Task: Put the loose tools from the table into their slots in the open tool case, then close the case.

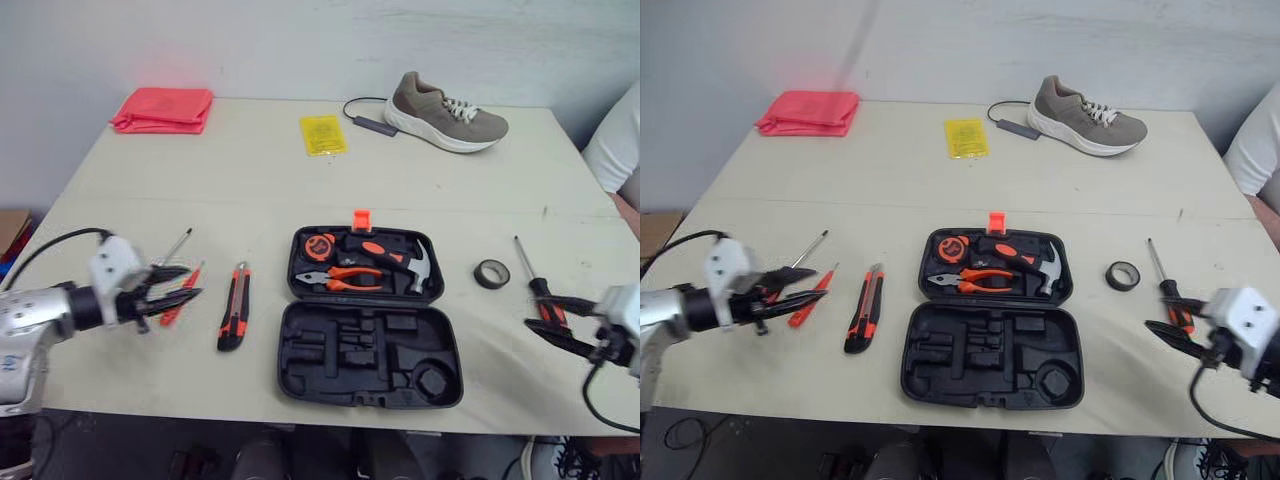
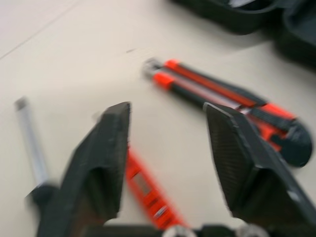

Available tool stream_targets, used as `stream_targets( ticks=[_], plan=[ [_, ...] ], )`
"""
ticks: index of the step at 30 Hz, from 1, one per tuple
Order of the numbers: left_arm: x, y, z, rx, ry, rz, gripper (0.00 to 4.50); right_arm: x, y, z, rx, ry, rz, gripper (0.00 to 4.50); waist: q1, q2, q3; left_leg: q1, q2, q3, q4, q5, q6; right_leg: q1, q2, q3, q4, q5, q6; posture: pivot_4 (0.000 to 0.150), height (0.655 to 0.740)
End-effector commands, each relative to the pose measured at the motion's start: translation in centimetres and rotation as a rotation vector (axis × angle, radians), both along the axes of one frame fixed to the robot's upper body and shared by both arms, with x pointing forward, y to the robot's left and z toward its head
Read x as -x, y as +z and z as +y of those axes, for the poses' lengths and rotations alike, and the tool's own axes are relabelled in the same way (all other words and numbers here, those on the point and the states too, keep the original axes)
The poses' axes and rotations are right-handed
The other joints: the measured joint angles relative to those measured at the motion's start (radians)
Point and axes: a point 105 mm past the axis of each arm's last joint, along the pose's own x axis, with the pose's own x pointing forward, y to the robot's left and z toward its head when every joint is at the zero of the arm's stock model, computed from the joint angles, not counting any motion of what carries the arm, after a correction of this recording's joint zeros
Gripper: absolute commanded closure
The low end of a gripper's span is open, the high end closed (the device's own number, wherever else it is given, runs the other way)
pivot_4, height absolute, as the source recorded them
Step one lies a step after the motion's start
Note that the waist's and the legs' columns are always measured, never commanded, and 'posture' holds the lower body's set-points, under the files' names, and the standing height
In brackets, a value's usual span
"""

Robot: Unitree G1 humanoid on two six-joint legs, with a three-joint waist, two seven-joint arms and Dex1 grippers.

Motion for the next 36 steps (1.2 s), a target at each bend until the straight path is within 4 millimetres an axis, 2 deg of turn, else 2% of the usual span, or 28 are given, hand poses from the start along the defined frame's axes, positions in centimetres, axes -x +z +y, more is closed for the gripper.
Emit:
stream_targets(
  ticks=[1,2,4,8,10,12,15,18,24,27,29,36],
  plan=[
    [2.1,1.6,6.1,-0.045,0.165,-0.067,0.26,2.3,0.5,-2.7,-0.003,-0.091,-0.039,0.0,-0.005,0.0,0.0,0.0,0.0,0.0,0.0,0.0,0.0,0.0,0.0,0.0,-0.001,0.0,0.0,0.15,0.74],
    [2.8,1.6,7.7,-0.061,0.21,-0.072,0.05,2.7,0.2,-3.0,-0.003,-0.103,-0.032,0.0,-0.01,0.0,0.0,0.0,0.0,0.001,-0.001,-0.001,0.0,0.0,0.0,0.0,-0.001,0.0,0.0,0.15,0.74],
    [4.3,1.5,11.3,-0.078,0.335,-0.075,0.05,3.1,0.3,-3.7,-0.04,-0.147,-0.061,0.0,-0.021,0.0,0.0,0.001,0.0,0.001,-0.003,-0.002,0.0,0.0,-0.001,-0.001,-0.003,0.0,0.0,0.15,0.74],
    [7.1,1.4,16.0,-0.09,0.525,-0.065,0.05,3.8,-0.3,-5.0,-0.016,-0.182,-0.086,0.0,-0.033,-0.001,0.0,0.003,-0.002,0.001,-0.009,-0.003,0.0,0.0,-0.005,-0.001,-0.004,0.0,0.0,0.15,0.74],
    [8.1,1.4,17.1,-0.084,0.576,-0.056,0.05,4.1,-0.4,-5.3,-0.043,-0.19,-0.099,0.0,-0.035,-0.001,0.0,0.004,-0.003,0.001,-0.012,-0.003,-0.001,0.0,-0.006,-0.001,-0.005,0.0,0.0,0.15,0.74],
    [8.6,1.0,17.3,-0.069,0.58,-0.042,0.05,4.1,-0.4,-5.4,-0.054,-0.194,-0.105,0.0,-0.037,-0.001,0.0,0.003,-0.003,0.001,-0.013,-0.001,-0.003,0.0,-0.007,-0.002,-0.006,0.0,0.0,0.15,0.74],
    [8.3,0.6,16.4,-0.028,0.536,-0.029,0.05,3.4,-0.5,-4.4,-0.059,-0.152,-0.109,0.0,-0.032,-0.002,-0.001,0.003,-0.003,0.001,-0.013,-0.001,-0.003,0.0,-0.007,-0.003,-0.006,0.0,0.0,0.15,0.74],
    [7.0,0.6,14.7,0.006,0.46,-0.016,0.05,2.1,0.2,-2.6,-0.085,-0.081,-0.151,0.0,-0.029,-0.002,-0.001,0.003,-0.003,0.0,-0.012,-0.002,-0.004,0.0,-0.008,-0.003,-0.005,0.0,0.0,0.15,0.74],
    [4.1,0.8,10.2,0.047,0.297,0.067,0.05,0.2,2.5,3.2,-0.206,0.15,-0.261,0.0,-0.026,-0.002,-0.001,0.003,-0.004,0.0,-0.013,0.0,-0.006,0.0,-0.008,-0.003,-0.003,0.0,-0.001,0.15,0.74],
    [2.1,2.3,8.4,0.118,0.3,0.048,0.05,0.3,4.3,7.1,-0.297,0.294,-0.344,0.0,-0.022,-0.002,-0.001,0.003,-0.004,0.0,-0.013,0.003,-0.001,0.0,-0.007,-0.003,-0.003,0.0,-0.001,0.15,0.74],
    [1.3,2.6,7.5,0.125,0.302,0.085,0.05,0.4,4.9,9.3,-0.331,0.37,-0.35,0.0,-0.021,-0.002,-0.001,0.002,-0.004,0.0,-0.011,0.003,-0.001,0.0,-0.007,-0.003,-0.001,0.0,-0.001,0.15,0.74],
    [-0.1,0.4,5.0,0.031,0.325,0.295,0.05,0.8,5.8,14.9,-0.404,0.566,-0.375,0.0,-0.021,-0.003,-0.001,0.002,-0.004,0.001,-0.011,0.003,-0.001,-0.002,-0.005,-0.003,0.0,0.0,-0.001,0.15,0.74]
  ],
)
